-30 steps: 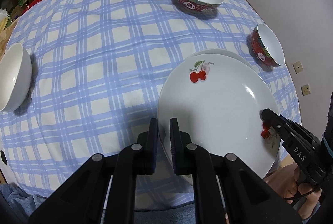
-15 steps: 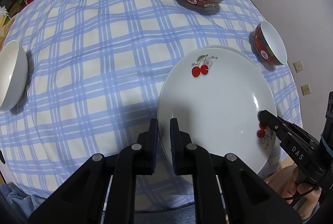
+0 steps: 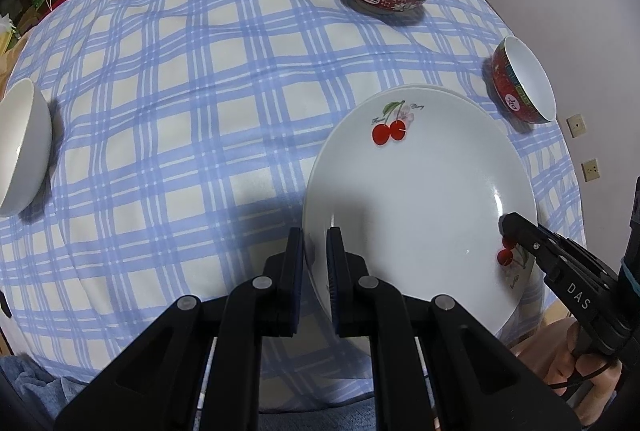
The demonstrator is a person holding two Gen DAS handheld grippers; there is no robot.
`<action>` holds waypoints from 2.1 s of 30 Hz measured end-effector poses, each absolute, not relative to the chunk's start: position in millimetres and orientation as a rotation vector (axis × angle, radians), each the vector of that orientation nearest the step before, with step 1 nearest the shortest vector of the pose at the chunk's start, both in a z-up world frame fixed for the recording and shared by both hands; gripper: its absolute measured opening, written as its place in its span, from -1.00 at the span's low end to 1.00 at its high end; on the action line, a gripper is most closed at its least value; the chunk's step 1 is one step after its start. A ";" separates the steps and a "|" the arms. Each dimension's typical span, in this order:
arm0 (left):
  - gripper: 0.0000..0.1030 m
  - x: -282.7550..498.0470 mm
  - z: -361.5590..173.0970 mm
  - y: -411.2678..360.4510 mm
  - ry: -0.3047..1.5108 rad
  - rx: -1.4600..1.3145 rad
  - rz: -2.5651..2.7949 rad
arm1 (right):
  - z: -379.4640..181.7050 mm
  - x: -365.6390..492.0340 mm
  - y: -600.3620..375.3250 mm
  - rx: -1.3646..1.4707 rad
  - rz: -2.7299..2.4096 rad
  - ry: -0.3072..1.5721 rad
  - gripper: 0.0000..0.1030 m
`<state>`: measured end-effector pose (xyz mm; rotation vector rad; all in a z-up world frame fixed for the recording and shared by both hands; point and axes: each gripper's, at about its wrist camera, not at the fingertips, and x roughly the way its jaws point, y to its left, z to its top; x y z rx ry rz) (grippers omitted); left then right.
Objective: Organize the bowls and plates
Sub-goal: 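Lower the right tool's cherry plate onto the stack while the left tool holds its plate, then lower the left tool's cherry plate to the table and open both tools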
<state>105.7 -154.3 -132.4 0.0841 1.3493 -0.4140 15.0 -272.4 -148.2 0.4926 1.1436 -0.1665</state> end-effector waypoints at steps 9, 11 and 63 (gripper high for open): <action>-0.81 105.9 -133.1 -157.9 1.332 0.126 -0.407 | -150.2 14.2 -274.7 0.519 -0.173 1.138 -0.71; -0.81 105.2 -133.0 -158.8 1.327 0.134 -0.404 | -149.2 14.0 -273.4 0.502 -0.181 1.134 -0.71; -0.63 89.9 -116.9 -148.3 1.248 0.124 -0.373 | -133.8 5.7 -258.9 0.357 -0.280 1.117 -0.64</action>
